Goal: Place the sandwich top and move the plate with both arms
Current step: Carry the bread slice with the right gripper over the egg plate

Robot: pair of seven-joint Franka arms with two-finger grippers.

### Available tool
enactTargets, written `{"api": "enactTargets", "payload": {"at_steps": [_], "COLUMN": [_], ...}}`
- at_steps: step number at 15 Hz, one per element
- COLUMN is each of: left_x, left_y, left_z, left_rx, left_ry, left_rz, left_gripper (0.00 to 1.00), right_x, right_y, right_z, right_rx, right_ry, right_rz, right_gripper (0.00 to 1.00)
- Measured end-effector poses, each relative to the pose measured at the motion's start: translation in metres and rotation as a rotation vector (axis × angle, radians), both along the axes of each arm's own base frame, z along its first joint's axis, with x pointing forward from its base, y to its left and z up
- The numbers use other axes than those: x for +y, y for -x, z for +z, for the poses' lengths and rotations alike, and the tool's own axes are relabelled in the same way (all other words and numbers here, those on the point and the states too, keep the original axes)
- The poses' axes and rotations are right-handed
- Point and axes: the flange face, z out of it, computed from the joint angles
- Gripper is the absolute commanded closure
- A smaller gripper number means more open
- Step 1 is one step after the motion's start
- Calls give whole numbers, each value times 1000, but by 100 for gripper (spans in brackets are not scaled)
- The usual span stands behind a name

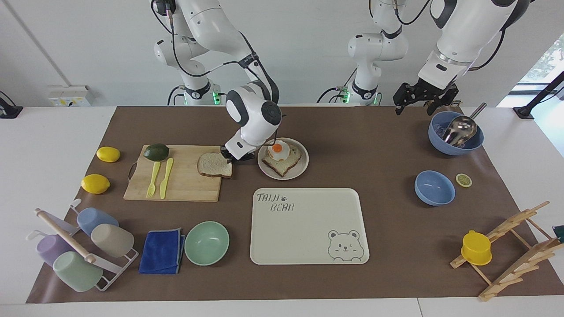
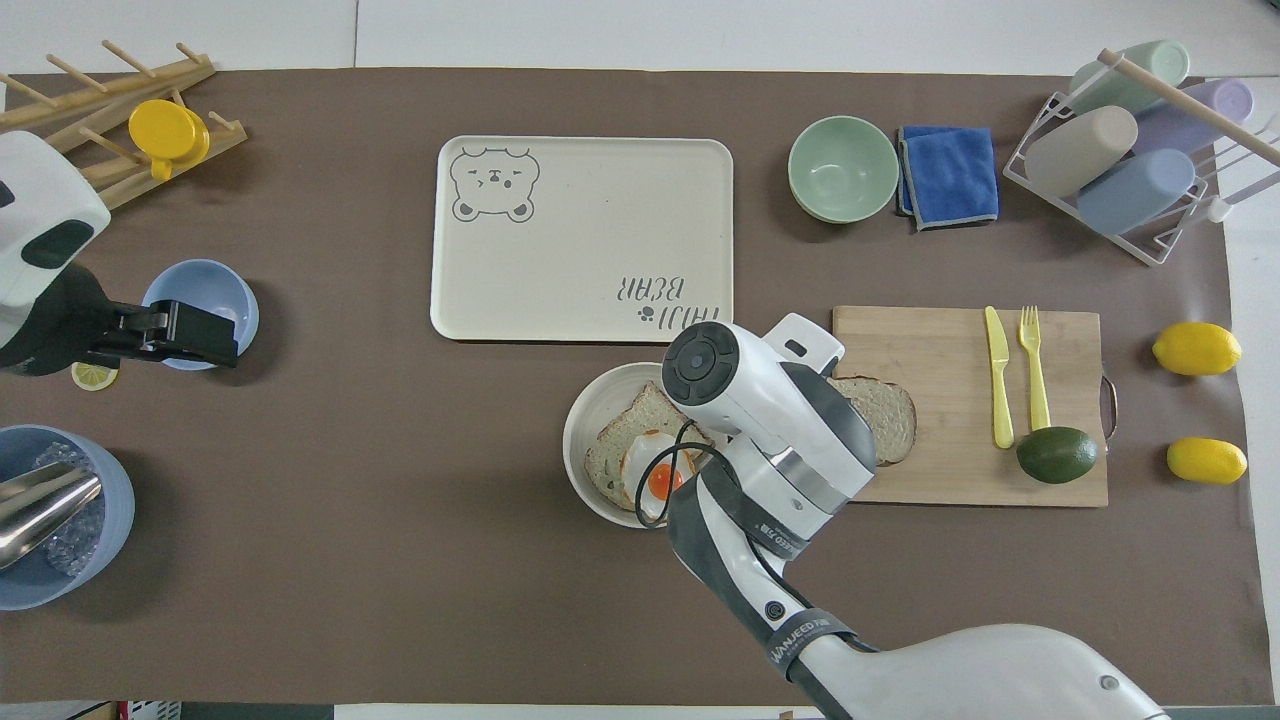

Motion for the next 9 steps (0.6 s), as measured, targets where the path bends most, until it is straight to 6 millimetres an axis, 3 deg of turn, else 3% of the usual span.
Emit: {"api": "enactTargets", "payload": {"at_steps": [2,4,9], "left_x": [0,0,0], "left_y": [0,0,0], "left_z": [0,0,0], "left_rx": [0,0,0], "left_ry": [0,0,0], "left_rz": [0,0,0], "left_gripper": [0,0,0], "right_x": [3,19,99], "right_y": [-7,-11,1], "right_z": [16,41,99], "right_rx": [3,3,4], "right_ry": [6,8,-16], "right_rz": [5,23,97], "right_gripper": [100,100,100]}}
